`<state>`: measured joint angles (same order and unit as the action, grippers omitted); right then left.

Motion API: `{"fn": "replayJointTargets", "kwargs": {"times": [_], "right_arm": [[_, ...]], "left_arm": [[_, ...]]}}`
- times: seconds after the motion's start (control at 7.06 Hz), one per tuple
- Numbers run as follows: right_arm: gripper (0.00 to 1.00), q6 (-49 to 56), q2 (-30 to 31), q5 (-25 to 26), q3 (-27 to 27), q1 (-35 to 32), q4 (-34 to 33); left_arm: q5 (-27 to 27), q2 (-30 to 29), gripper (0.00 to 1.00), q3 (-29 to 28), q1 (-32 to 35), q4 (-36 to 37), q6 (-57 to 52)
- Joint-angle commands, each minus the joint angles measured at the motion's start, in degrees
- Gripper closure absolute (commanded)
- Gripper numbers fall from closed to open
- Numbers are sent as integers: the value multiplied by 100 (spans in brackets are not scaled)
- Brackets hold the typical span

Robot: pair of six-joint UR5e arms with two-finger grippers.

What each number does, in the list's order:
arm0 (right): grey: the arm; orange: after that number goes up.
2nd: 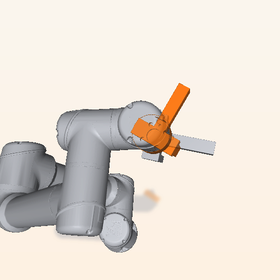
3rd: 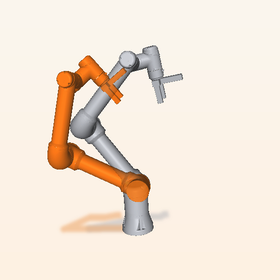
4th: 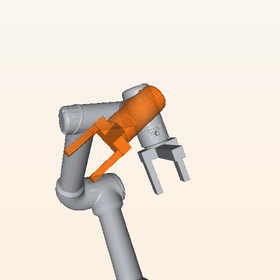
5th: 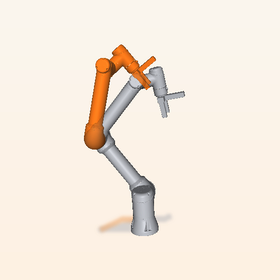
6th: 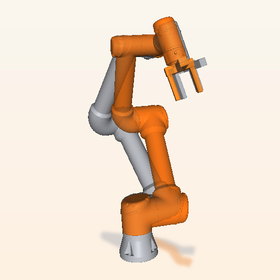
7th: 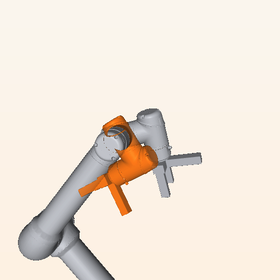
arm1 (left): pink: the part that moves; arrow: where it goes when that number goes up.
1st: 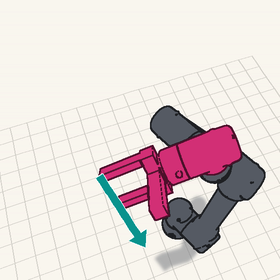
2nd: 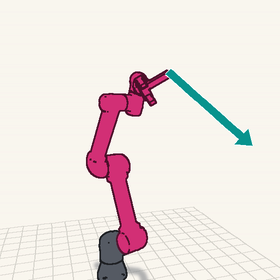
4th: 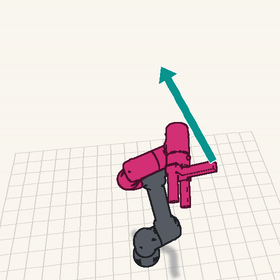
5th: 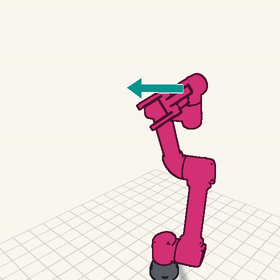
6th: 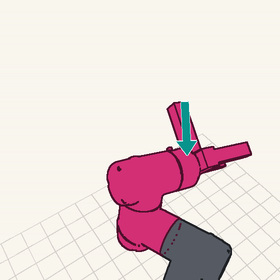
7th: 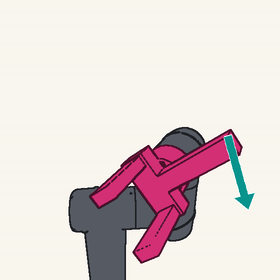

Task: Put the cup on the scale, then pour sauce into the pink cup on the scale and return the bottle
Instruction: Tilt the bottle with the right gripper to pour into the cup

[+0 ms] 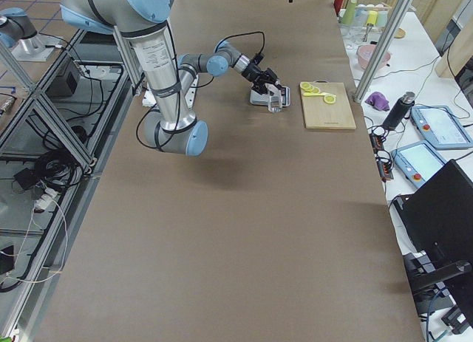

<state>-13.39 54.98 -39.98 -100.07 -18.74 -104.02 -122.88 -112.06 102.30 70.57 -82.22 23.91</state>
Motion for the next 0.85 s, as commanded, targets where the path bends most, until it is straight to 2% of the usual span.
{"fn": "replayJointTargets", "kwargs": {"times": [0.0, 0.28, 0.57, 0.71], "right_arm": [[100, 20, -57, 183, 189, 63, 22], [100, 29, -285, 366, 609, 63, -13], [100, 247, -295, 525, 638, 72, -83], [100, 327, -321, 709, 638, 81, -327]], "left_arm": [[1, 9, 2, 0, 1, -4, 0], [1, 17, 2, 0, 1, -4, 0], [1, 17, 2, 0, 1, 5, 0], [1, 17, 2, 0, 1, 5, 0]]}}
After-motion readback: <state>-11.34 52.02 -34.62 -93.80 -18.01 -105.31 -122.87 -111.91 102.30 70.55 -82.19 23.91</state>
